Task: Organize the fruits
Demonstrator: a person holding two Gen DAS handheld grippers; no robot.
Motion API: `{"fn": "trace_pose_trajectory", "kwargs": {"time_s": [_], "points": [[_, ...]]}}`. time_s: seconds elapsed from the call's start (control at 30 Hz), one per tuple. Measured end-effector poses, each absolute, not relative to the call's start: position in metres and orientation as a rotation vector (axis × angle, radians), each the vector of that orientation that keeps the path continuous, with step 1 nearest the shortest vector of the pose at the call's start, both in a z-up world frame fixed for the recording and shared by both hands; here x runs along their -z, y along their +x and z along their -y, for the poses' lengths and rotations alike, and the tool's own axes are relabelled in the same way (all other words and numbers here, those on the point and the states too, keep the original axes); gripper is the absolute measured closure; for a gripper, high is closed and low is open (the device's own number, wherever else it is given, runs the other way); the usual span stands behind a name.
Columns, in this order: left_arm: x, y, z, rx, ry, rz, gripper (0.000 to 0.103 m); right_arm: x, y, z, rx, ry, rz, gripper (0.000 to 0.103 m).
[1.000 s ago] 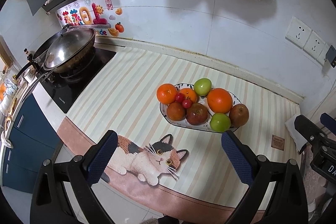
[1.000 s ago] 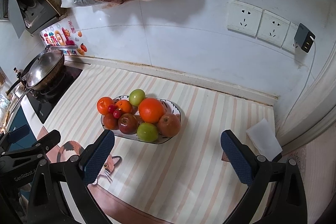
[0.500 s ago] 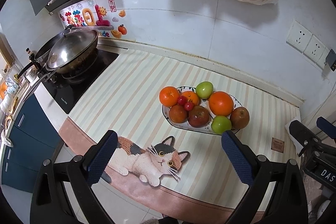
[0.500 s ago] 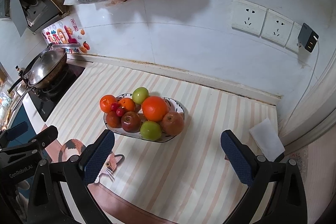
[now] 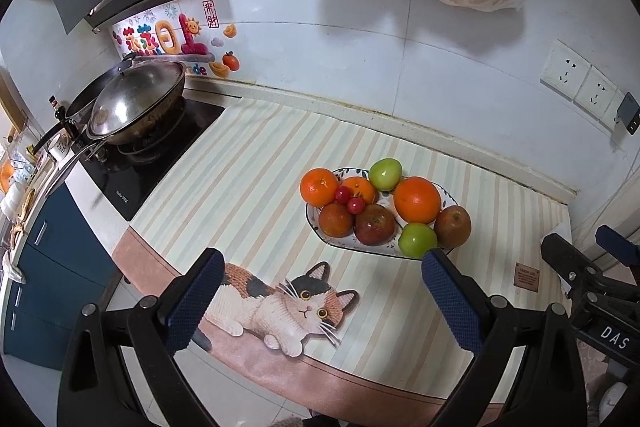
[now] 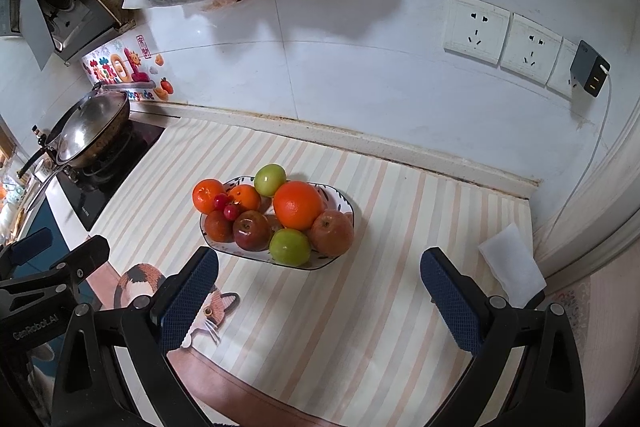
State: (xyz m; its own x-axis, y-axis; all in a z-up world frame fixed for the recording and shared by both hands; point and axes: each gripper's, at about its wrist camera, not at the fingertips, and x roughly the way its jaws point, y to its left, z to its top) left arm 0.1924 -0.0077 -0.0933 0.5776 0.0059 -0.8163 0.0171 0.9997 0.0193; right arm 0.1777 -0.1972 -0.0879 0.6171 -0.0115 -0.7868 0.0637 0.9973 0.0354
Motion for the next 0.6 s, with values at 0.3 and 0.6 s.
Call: {"fn": "trace_pose_trajectory", "kwargs": {"time_s": [0.3,0.6], "points": [[0.0936,0.1916,0.0081,0.006,0.025,-0.955,0.002,0.0909,0.1774,0.2007,0.034,0.063,-0.913,0.000],[0.0956,0.1895,0.0131,0.011,0.022,-0.959,0.002,0.0919,0.1764,0.2029,0.030,0.064,-0.917,0.000]]}}
